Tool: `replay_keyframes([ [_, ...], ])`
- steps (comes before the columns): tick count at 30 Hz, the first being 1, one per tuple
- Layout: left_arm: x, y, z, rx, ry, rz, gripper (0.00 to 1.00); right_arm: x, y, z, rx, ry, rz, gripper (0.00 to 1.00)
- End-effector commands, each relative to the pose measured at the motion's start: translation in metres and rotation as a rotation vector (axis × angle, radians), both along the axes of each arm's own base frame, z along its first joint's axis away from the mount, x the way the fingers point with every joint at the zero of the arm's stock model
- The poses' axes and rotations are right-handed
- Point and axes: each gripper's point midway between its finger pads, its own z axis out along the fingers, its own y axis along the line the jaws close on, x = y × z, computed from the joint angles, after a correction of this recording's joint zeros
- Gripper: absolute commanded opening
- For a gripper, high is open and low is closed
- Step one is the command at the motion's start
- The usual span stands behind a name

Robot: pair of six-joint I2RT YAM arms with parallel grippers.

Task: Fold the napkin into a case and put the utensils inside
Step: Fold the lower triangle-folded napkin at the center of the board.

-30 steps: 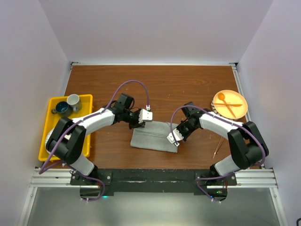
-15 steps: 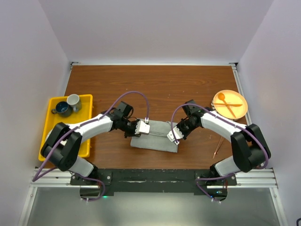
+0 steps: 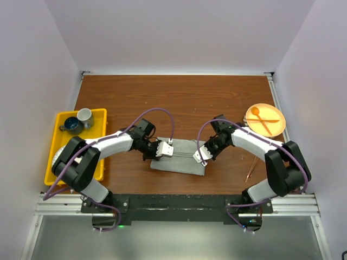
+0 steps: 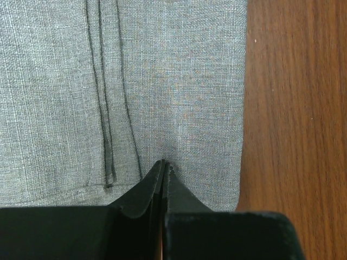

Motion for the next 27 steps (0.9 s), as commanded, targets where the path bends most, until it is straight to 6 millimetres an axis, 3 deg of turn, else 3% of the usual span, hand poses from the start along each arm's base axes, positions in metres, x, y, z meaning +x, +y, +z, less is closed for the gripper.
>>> replay_keyframes([
  [1,-0.006,0.006,-0.013,0.039,0.025,0.006,0.01,0.005,-0.006,-0.003,-0.034,-0.018,0.01,0.0],
  [7,-0.007,0.004,-0.012,0.031,0.043,0.007,0.02,0.006,-0.01,-0.018,-0.051,-0.007,0.002,0.0],
  [10,-0.008,-0.002,0.005,-0.022,0.036,-0.005,0.07,0.009,-0.012,-0.025,-0.069,-0.005,-0.006,0.0],
  [15,-0.012,-0.024,0.063,-0.193,0.06,0.025,0.16,0.008,-0.011,-0.027,-0.067,-0.008,0.005,0.0],
  [18,0.001,-0.039,0.086,-0.263,0.102,0.126,0.18,0.01,-0.012,-0.028,-0.071,-0.009,0.003,0.0],
  [22,0.034,-0.063,0.105,-0.353,0.123,0.258,0.2,0.011,-0.012,-0.029,-0.074,-0.01,0.002,0.0],
  [27,0.071,-0.077,0.088,-0.335,0.154,0.39,0.19,0.018,-0.011,-0.031,-0.082,-0.014,-0.005,0.0],
])
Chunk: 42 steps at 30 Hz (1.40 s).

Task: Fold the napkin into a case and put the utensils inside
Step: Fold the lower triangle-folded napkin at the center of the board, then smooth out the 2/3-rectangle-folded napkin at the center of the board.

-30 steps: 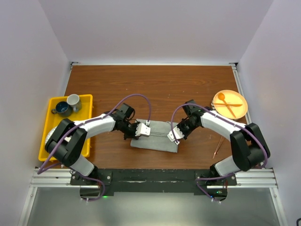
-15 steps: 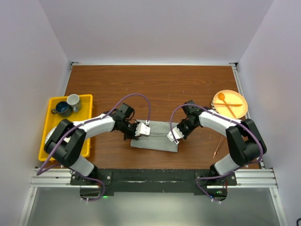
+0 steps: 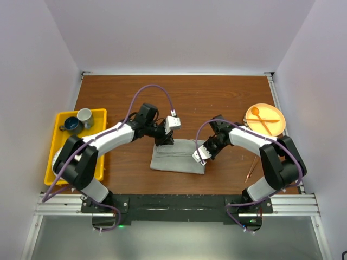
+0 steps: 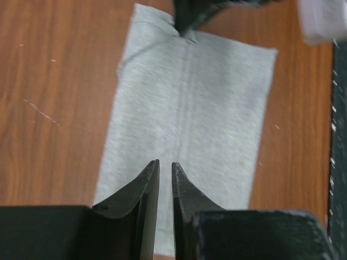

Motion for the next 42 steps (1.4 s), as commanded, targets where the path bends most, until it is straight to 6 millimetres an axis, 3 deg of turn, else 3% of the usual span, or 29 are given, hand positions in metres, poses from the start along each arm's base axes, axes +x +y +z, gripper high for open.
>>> replay_keyframes([
  [1,0.035,-0.018,-0.002,-0.041,0.05,0.136,0.17,0.008,-0.007,-0.012,-0.056,-0.008,-0.002,0.0],
  [4,0.038,-0.016,-0.022,0.002,0.068,0.14,0.14,0.013,-0.006,-0.01,-0.053,-0.02,-0.008,0.0],
  [8,0.034,0.003,-0.066,0.125,0.087,0.155,0.13,0.017,-0.004,-0.008,-0.046,-0.033,-0.01,0.0],
  [12,0.027,0.015,-0.086,0.189,0.095,0.147,0.1,0.02,-0.004,-0.001,-0.04,-0.054,-0.011,0.02],
  [13,0.026,0.016,-0.088,0.197,0.102,0.147,0.1,0.021,-0.004,0.006,-0.032,-0.066,-0.016,0.12],
  [16,0.028,0.016,-0.091,0.206,0.108,0.151,0.09,0.013,-0.004,0.024,-0.016,-0.04,-0.038,0.32],
  [20,0.027,0.018,-0.095,0.228,0.125,0.15,0.08,0.006,-0.002,0.069,0.035,-0.046,-0.081,0.52],
  [25,0.025,0.018,-0.094,0.229,0.124,0.14,0.08,-0.002,0.005,0.114,0.125,0.049,-0.268,0.56],
  [26,0.025,0.018,-0.094,0.227,0.123,0.138,0.08,0.005,0.014,0.131,0.18,0.05,-0.305,0.57],
  [27,0.025,0.018,-0.095,0.227,0.121,0.137,0.08,0.006,0.018,0.134,0.21,0.127,-0.42,0.56],
  [28,0.024,0.018,-0.096,0.226,0.121,0.136,0.07,0.025,0.029,0.15,0.281,0.114,-0.484,0.56],
  [30,0.024,0.017,-0.095,0.223,0.124,0.133,0.07,0.034,0.041,0.157,0.339,0.247,-0.668,0.55],
  [31,0.025,0.017,-0.095,0.221,0.123,0.136,0.07,0.047,0.047,0.149,0.344,0.296,-0.737,0.55],
  [32,0.025,0.016,-0.094,0.218,0.122,0.135,0.07,0.058,0.053,0.159,0.368,0.325,-0.799,0.54],
  [34,0.025,0.016,-0.094,0.219,0.12,0.135,0.07,0.069,0.058,0.145,0.347,0.467,-0.964,0.47],
  [35,0.026,0.017,-0.093,0.221,0.118,0.135,0.07,0.076,0.06,0.147,0.358,0.496,-1.006,0.45],
  [42,0.024,0.019,-0.093,0.224,0.115,0.137,0.07,0.094,0.054,0.104,0.306,0.574,-1.254,0.4],
])
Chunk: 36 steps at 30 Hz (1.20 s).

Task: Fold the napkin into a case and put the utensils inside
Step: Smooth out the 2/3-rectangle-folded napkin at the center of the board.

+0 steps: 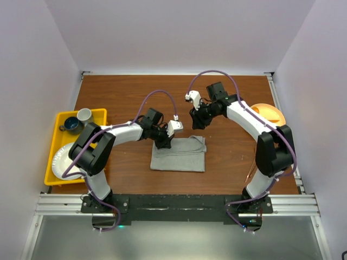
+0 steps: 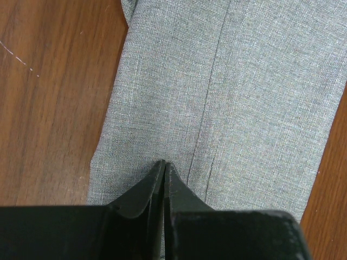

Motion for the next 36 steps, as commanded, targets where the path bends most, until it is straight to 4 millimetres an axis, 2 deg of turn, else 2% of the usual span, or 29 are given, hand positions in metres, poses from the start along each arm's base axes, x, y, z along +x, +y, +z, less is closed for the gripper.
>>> replay_keyframes([
  [1,-0.001,0.011,-0.012,0.054,0.003,0.003,0.07,0.007,0.001,-0.008,0.013,0.105,-0.183,0.39],
  [10,-0.001,0.011,-0.011,0.053,0.007,0.017,0.07,-0.007,-0.015,-0.053,-0.082,0.167,-0.188,0.41],
  [14,-0.002,0.011,-0.014,0.056,0.014,0.018,0.07,-0.015,-0.022,-0.058,-0.112,0.17,-0.169,0.39],
  [25,-0.001,0.011,-0.016,0.057,0.029,0.032,0.07,-0.033,-0.029,-0.066,-0.135,0.216,-0.163,0.22],
  [28,-0.002,0.011,-0.018,0.061,0.038,0.035,0.07,-0.038,-0.03,-0.07,-0.141,0.237,-0.166,0.21],
  [33,-0.003,0.009,-0.017,0.048,0.058,0.055,0.07,-0.046,-0.036,-0.093,-0.177,0.282,-0.186,0.2],
  [36,-0.002,0.006,-0.006,0.012,0.057,0.075,0.12,-0.045,-0.038,-0.105,-0.194,0.304,-0.204,0.19],
])
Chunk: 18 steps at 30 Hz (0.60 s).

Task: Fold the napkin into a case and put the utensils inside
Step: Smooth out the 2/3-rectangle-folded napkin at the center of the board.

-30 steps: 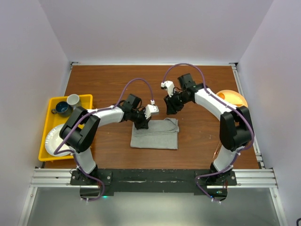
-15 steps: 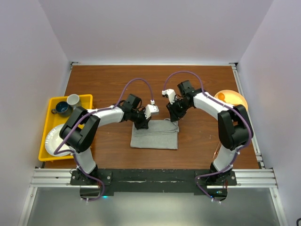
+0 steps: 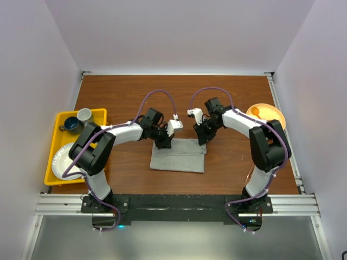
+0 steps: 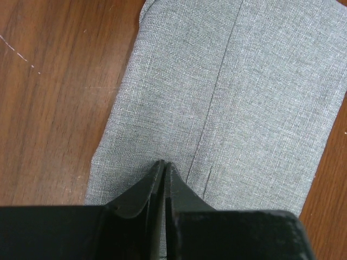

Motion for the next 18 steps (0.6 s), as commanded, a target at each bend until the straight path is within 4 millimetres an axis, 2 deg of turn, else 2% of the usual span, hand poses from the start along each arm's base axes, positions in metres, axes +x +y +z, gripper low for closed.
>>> replay_keyframes([
  [1,-0.004,0.003,0.001,-0.02,0.06,0.057,0.13,-0.001,-0.004,-0.019,-0.037,0.034,-0.036,0.19],
  [2,-0.002,0.003,0.007,-0.048,0.061,0.075,0.18,-0.001,-0.005,-0.021,-0.041,0.04,-0.043,0.19],
  [4,-0.004,-0.003,0.033,-0.15,0.108,0.1,0.25,0.0,-0.005,-0.025,-0.042,0.045,-0.055,0.19],
  [5,0.004,0.0,0.044,-0.205,0.104,0.133,0.28,0.0,-0.004,-0.026,-0.043,0.046,-0.058,0.19],
  [6,0.004,-0.003,0.064,-0.277,0.11,0.135,0.29,0.0,-0.004,-0.027,-0.041,0.049,-0.061,0.19],
  [7,0.005,-0.003,0.074,-0.324,0.163,0.19,0.31,0.001,-0.003,-0.029,-0.041,0.052,-0.067,0.19],
  [8,0.015,-0.003,0.086,-0.381,0.147,0.219,0.33,0.001,-0.003,-0.03,-0.042,0.055,-0.072,0.19],
  [10,0.014,-0.006,0.101,-0.452,0.233,0.26,0.34,0.002,-0.003,-0.032,-0.041,0.057,-0.082,0.19],
  [14,0.016,-0.016,0.107,-0.549,0.332,0.301,0.37,0.004,-0.003,-0.034,-0.044,0.052,-0.098,0.2],
  [18,0.017,-0.019,0.099,-0.588,0.396,0.333,0.38,0.008,-0.002,-0.033,-0.039,0.034,-0.105,0.2],
])
